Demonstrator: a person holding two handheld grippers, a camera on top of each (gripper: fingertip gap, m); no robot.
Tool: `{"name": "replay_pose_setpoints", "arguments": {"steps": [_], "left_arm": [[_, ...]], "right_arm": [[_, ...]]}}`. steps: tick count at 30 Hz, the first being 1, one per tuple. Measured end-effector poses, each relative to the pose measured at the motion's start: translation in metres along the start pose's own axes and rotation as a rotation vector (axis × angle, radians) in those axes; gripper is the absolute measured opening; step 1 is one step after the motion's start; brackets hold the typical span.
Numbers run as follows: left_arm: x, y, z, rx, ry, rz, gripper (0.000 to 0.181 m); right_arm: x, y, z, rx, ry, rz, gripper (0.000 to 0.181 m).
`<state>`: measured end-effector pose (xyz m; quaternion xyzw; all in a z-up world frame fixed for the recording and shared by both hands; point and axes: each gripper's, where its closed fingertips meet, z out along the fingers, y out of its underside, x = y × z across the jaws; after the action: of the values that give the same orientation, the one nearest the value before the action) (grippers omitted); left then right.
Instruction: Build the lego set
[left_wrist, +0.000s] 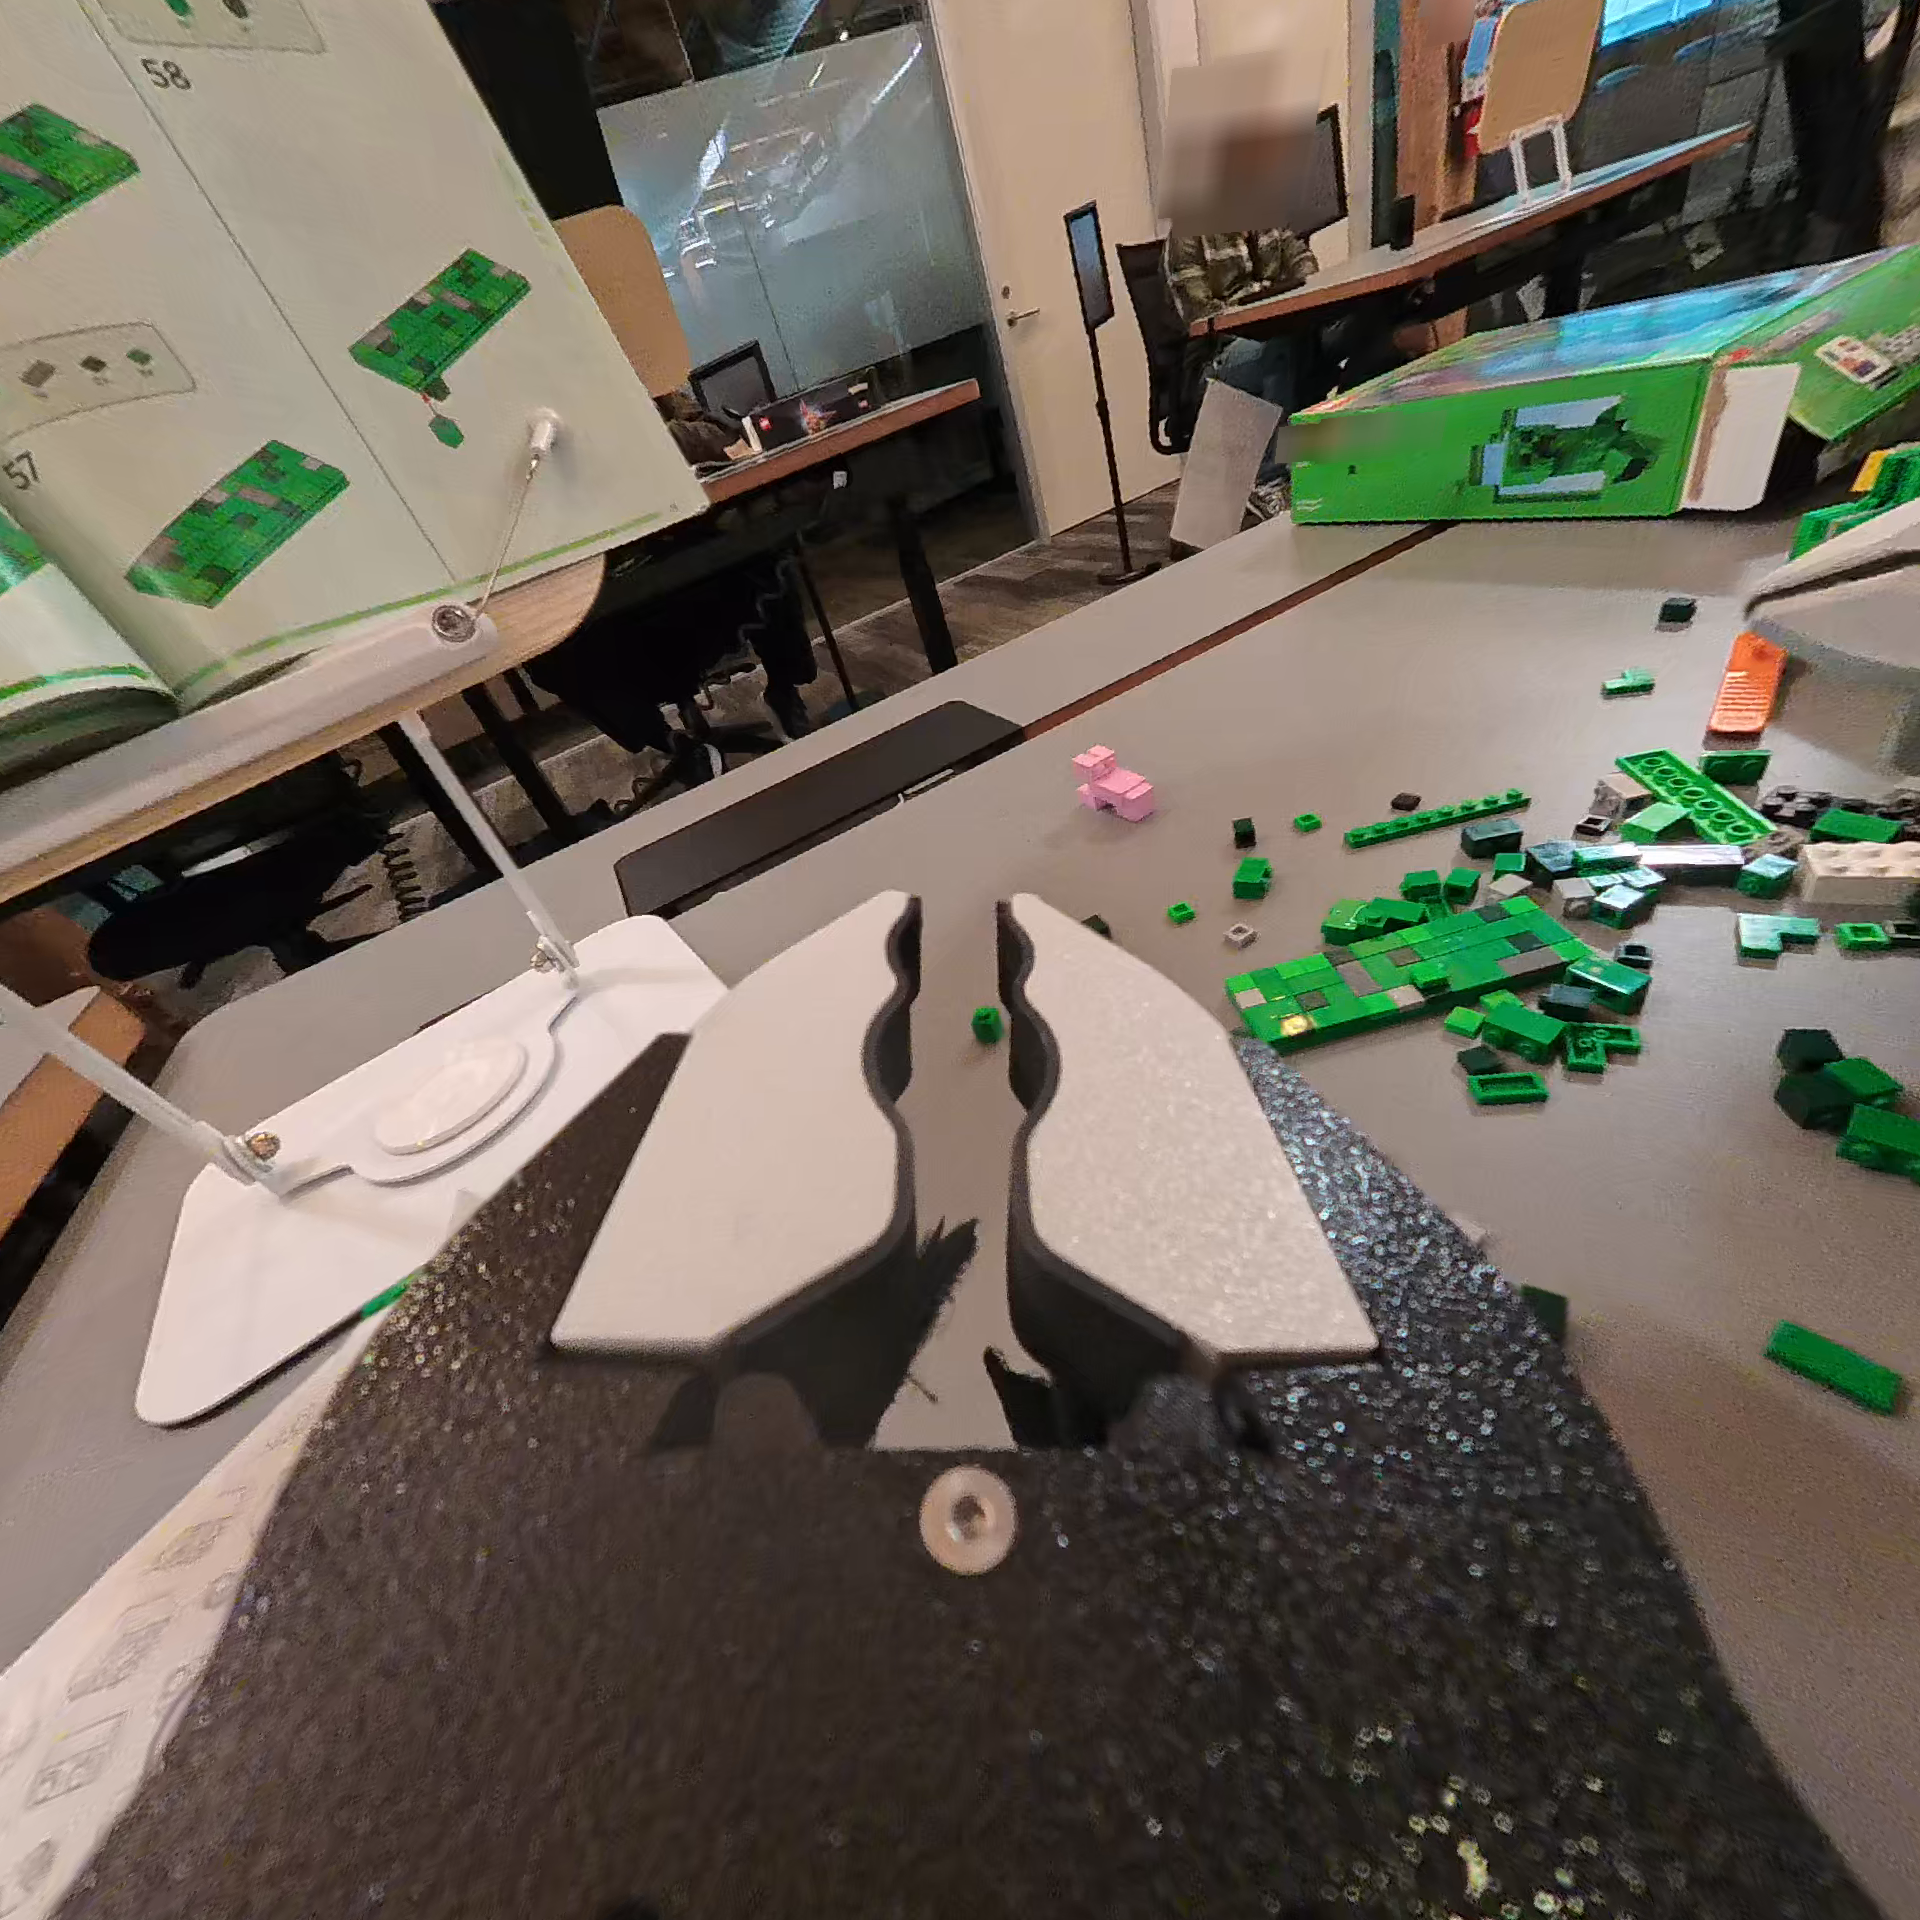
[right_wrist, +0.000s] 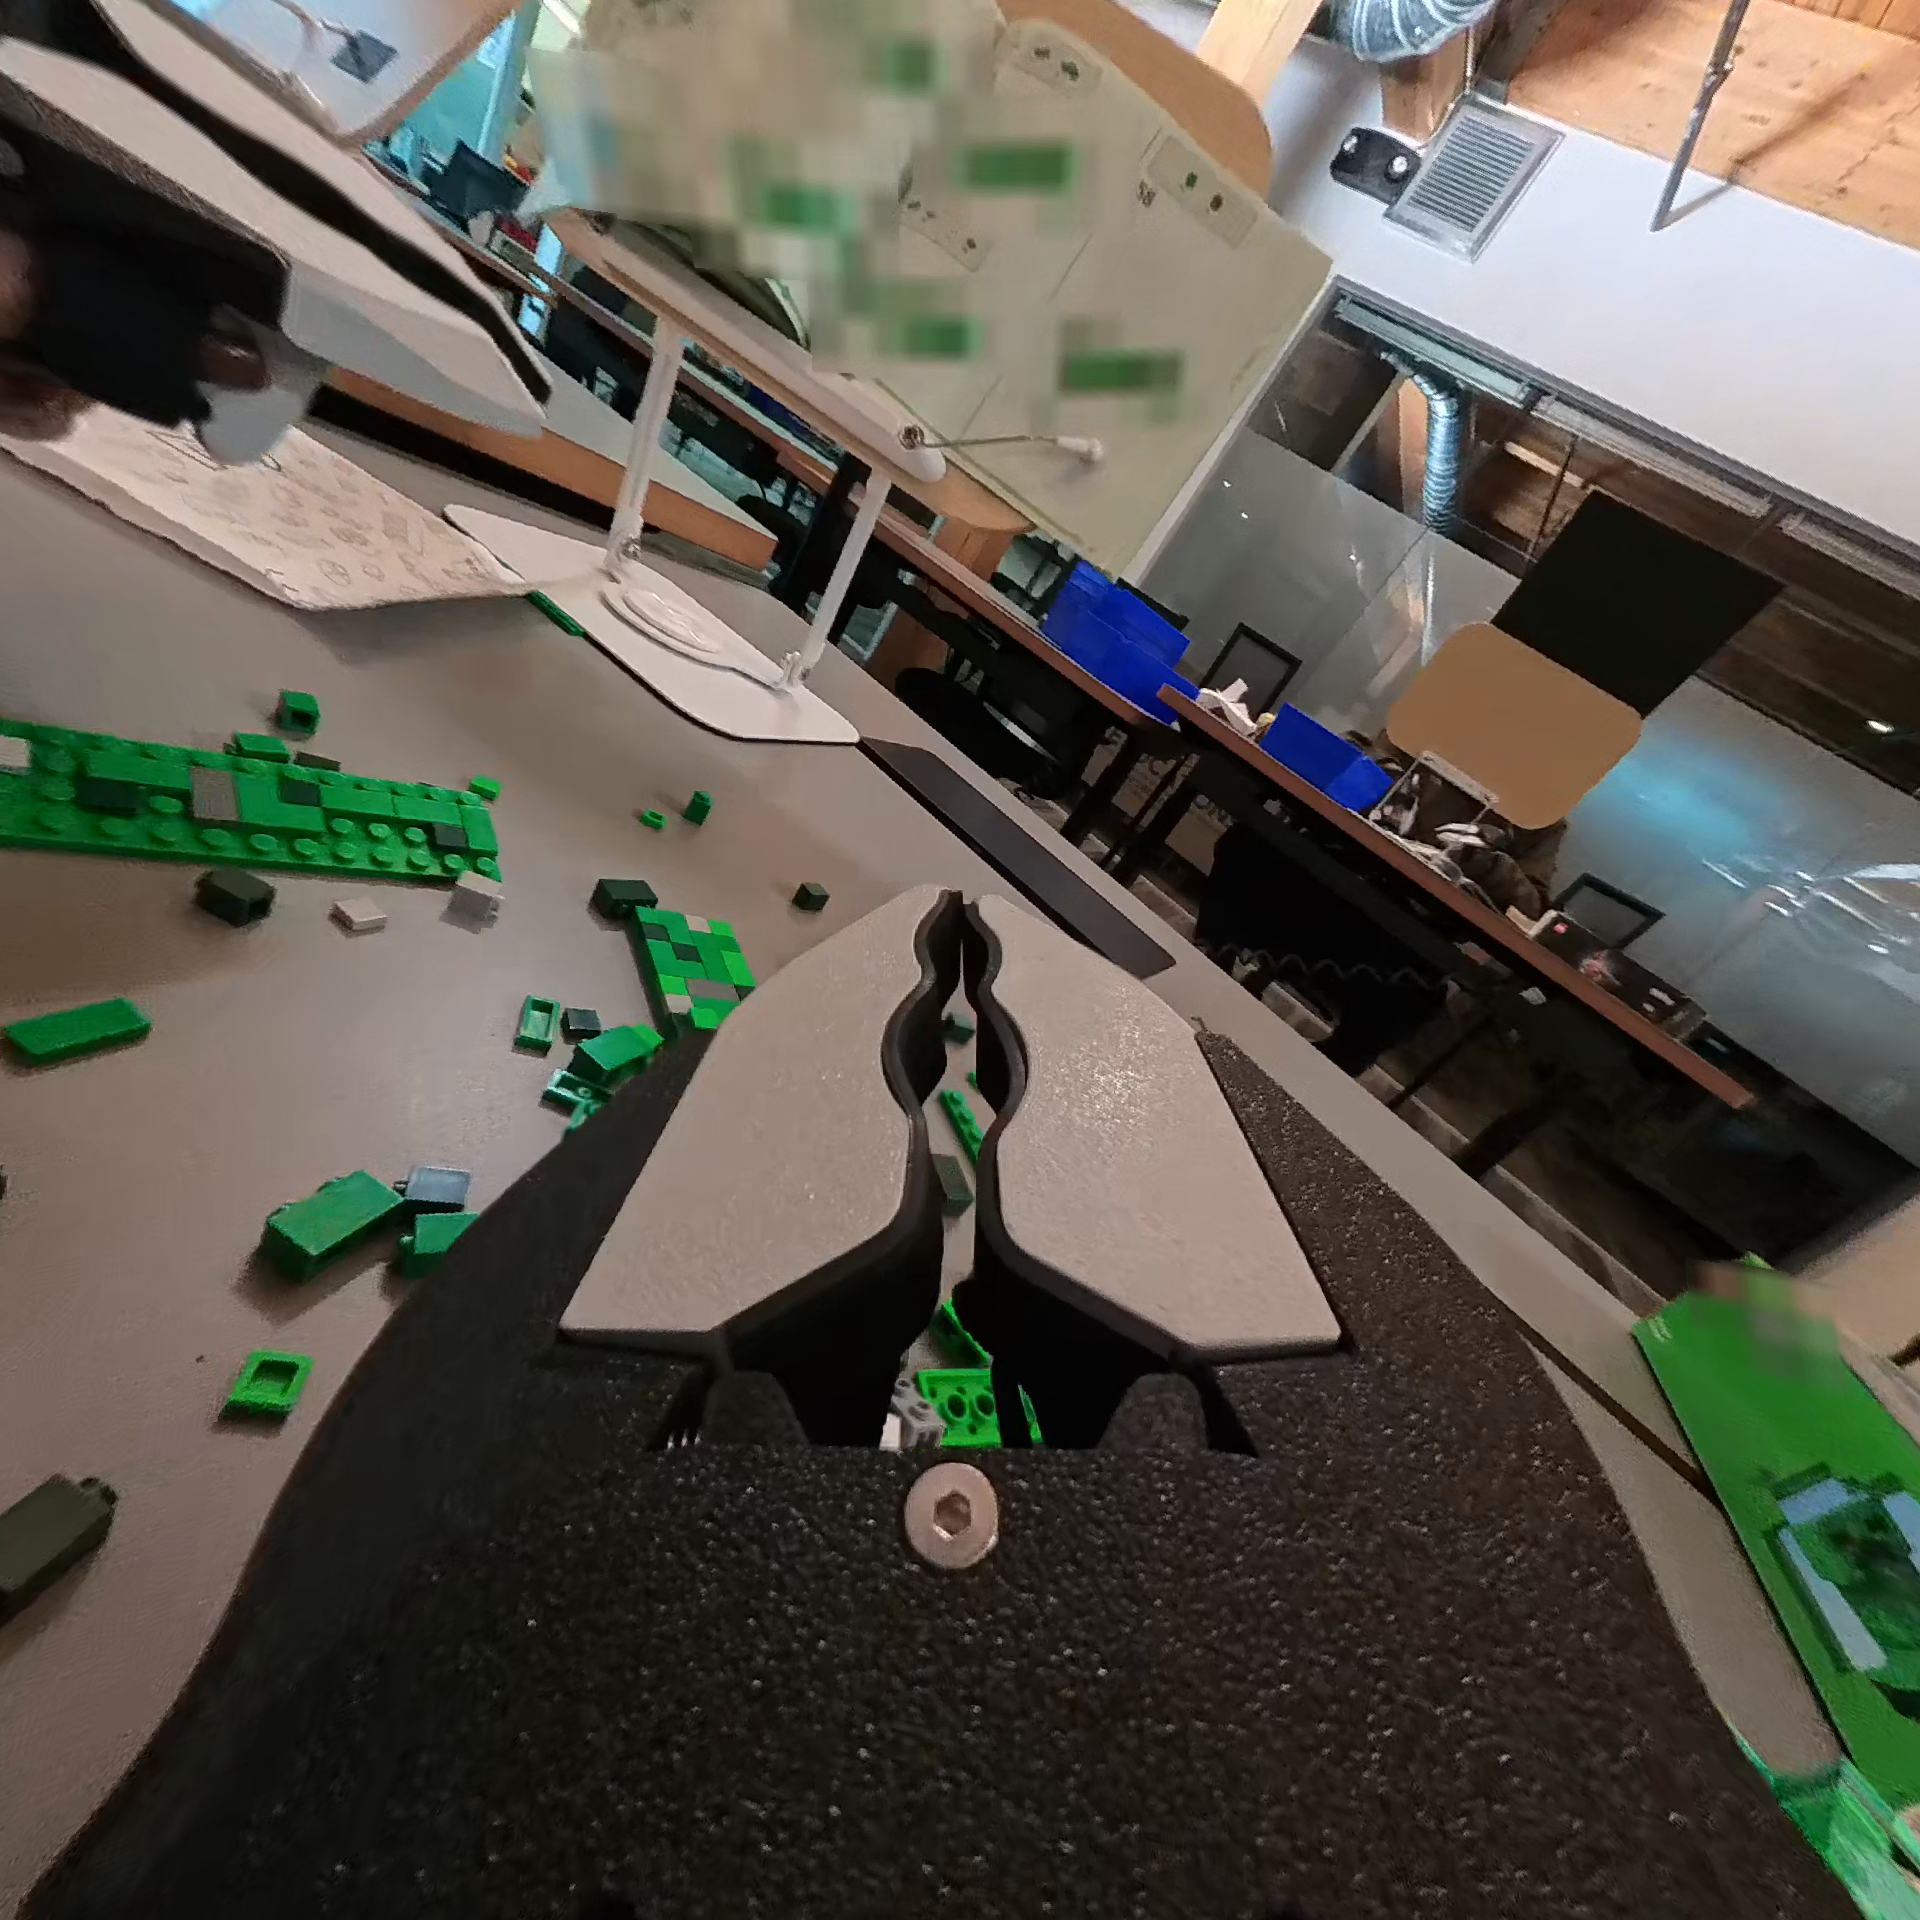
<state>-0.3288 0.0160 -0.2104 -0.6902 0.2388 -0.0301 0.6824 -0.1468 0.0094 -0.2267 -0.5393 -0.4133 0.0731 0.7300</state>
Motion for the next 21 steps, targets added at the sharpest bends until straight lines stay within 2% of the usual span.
{"name": "replay_pose_setpoints", "arguments": {"steps": [2, 4, 7, 9, 11, 14, 21], "left_arm": [[0.004, 0.000, 0.001, 0.009, 0.016, -0.021, 0.013], [0.010, 0.000, 0.001, 0.022, 0.050, -0.040, 0.016], [0.018, -0.002, 0.000, 0.037, 0.102, -0.076, 0.023], [0.023, -0.005, 0.000, 0.049, 0.131, -0.092, 0.026], [0.025, -0.006, 0.000, 0.053, 0.143, -0.105, 0.027], [0.028, -0.007, 0.000, 0.059, 0.161, -0.123, 0.027], [0.030, -0.002, 0.001, 0.039, 0.175, -0.138, 0.027]], "right_arm": [[-0.007, -0.003, -0.004, -0.007, -0.076, 0.002, 0.000], [-0.042, -0.011, -0.023, -0.021, -0.383, -0.036, 0.011], [-0.088, -0.010, -0.093, -0.181, -0.892, 0.074, 0.016], [-0.102, -0.014, -0.136, -0.273, -1.084, 0.176, 0.023], [-0.115, -0.018, -0.168, -0.314, -1.176, 0.185, 0.025], [-0.134, -0.005, -0.199, -0.439, -1.241, 0.111, 0.026], [-0.148, 0.005, -0.208, -0.415, -1.254, 0.015, 0.022]]}}
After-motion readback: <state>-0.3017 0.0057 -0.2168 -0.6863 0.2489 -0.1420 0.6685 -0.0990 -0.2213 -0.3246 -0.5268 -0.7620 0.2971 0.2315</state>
